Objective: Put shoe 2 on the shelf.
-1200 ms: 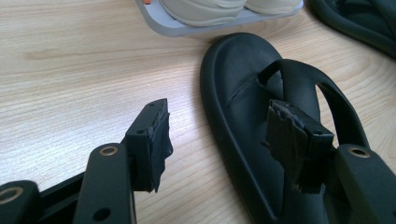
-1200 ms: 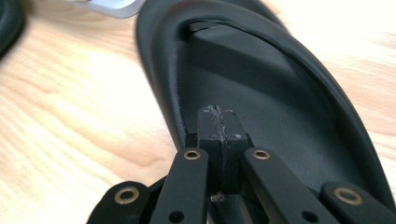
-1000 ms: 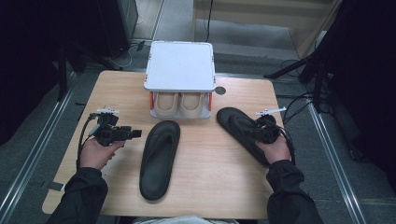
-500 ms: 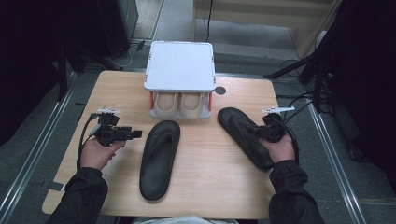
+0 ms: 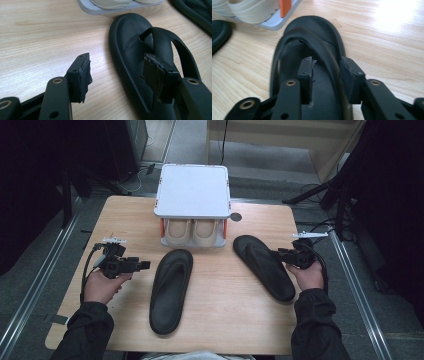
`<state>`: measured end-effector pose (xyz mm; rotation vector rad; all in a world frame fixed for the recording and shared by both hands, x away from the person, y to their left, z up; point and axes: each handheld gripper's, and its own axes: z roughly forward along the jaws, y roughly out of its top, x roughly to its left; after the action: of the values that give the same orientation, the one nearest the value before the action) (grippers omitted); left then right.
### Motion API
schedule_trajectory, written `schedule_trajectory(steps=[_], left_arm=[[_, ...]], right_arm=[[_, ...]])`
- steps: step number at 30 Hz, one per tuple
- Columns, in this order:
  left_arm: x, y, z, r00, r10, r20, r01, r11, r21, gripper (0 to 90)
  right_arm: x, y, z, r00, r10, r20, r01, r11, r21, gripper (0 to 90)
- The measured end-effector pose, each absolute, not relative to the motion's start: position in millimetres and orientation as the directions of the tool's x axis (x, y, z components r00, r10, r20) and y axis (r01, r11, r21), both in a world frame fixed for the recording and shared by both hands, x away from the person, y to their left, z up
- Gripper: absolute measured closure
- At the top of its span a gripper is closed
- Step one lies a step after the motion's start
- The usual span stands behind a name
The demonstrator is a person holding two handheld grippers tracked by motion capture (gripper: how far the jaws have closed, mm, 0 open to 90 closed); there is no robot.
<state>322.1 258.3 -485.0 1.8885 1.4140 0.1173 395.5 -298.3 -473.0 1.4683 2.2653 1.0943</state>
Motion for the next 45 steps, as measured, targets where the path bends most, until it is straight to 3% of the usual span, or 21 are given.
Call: schedule_trajectory(steps=[13,15,25,35,45], left_arm=[[311.8,265.7,-485.6,0.360,0.863,-0.356,0.782,-0.070,0.620,40.2],[310.8,266.9,-485.4,0.356,0.865,-0.353,0.777,-0.063,0.627,40.2],[310.9,265.1,-485.8,0.373,0.863,-0.342,0.773,-0.086,0.628,40.8],[310.6,264.2,-484.9,0.383,0.844,-0.376,0.784,-0.081,0.616,55.8],[309.5,262.5,-482.3,0.412,0.822,-0.392,0.775,-0.090,0.626,80.7]], right_arm=[[416.6,-288.0,-498.9,-0.472,0.864,0.175,0.743,0.284,0.607,61.7],[417.7,-286.8,-499.6,-0.467,0.868,0.169,0.743,0.282,0.607,66.7],[418.4,-290.7,-496.3,-0.449,0.873,0.191,0.764,0.264,0.589,74.2],[410.5,-285.3,-480.4,-0.452,0.868,0.206,0.753,0.248,0.609,74.4],[398.3,-262.4,-467.9,-0.456,0.858,0.236,0.771,0.248,0.587,74.5]])
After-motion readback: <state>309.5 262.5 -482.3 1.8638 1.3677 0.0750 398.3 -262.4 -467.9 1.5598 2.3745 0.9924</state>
